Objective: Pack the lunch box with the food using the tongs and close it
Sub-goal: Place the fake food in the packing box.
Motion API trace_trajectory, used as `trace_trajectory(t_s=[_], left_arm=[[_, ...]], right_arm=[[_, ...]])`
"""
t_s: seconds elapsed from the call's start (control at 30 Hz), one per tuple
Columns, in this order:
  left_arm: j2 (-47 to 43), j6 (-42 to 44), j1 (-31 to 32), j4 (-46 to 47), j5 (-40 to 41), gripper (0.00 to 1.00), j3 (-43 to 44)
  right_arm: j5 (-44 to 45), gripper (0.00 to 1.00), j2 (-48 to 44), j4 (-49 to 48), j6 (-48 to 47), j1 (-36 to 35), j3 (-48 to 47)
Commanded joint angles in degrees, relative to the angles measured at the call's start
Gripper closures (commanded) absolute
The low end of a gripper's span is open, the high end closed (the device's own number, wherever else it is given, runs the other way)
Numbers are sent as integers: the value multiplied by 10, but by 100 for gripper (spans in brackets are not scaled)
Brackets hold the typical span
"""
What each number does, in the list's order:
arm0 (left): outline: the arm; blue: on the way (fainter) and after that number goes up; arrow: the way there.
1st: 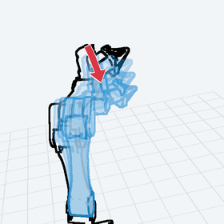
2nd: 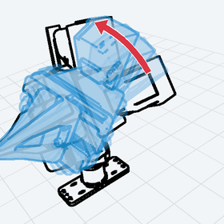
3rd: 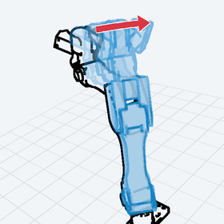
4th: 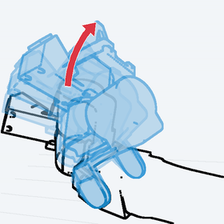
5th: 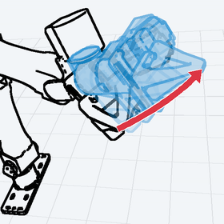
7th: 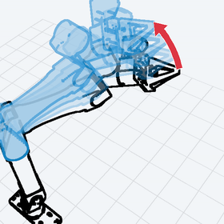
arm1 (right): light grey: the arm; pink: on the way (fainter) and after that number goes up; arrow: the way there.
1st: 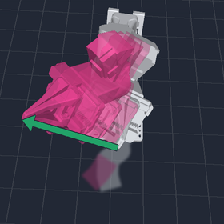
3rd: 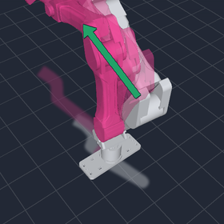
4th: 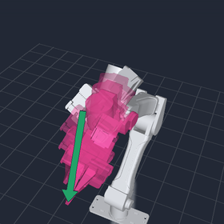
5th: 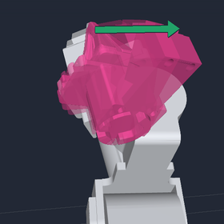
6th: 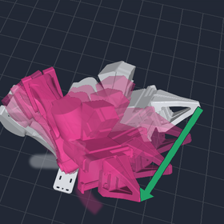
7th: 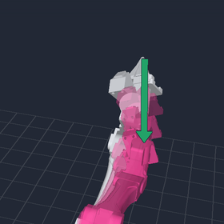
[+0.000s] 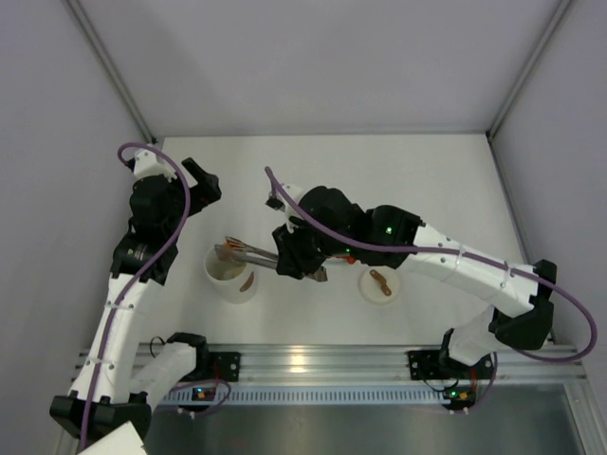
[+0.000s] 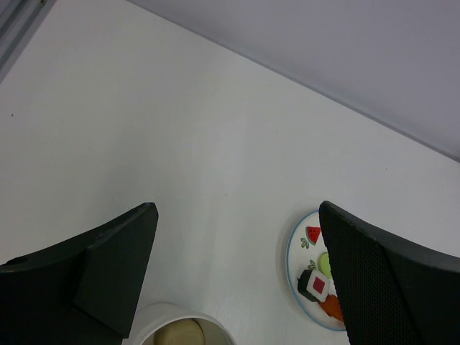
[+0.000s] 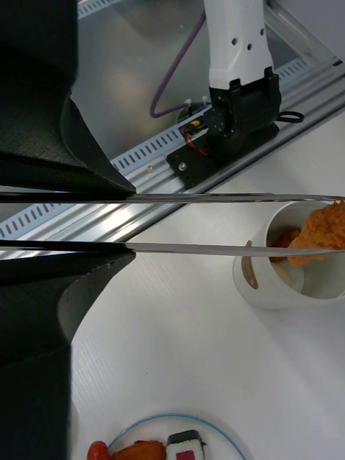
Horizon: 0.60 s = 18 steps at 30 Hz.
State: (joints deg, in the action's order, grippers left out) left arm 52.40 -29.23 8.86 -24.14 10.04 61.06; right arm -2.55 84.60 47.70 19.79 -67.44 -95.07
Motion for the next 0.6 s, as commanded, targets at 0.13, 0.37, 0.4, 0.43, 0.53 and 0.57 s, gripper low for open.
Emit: trace_trajectory(t_s=[0.13,0.37,0.4,0.43,0.53,0.57], left_arm=[[0,4,-5,13,-2,1,-6],[1,4,-5,13,-5,1,-6],[1,4,-5,13,-4,1,-6],[1,4,-5,14,-5,1,-6],[1,4,-5,13,-4,1,-7],[1,4,-5,13,-2,1,-6]], right_arm=[[-9,73,29,-56,4,-18,-37],[12,50,30,-52,-1,-19,-41],[12,49,30,-52,-2,-19,-41],[15,49,30,-51,-2,-18,-42],[22,50,28,-45,-5,-19,-46],[25,50,25,-42,-5,-19,-49]])
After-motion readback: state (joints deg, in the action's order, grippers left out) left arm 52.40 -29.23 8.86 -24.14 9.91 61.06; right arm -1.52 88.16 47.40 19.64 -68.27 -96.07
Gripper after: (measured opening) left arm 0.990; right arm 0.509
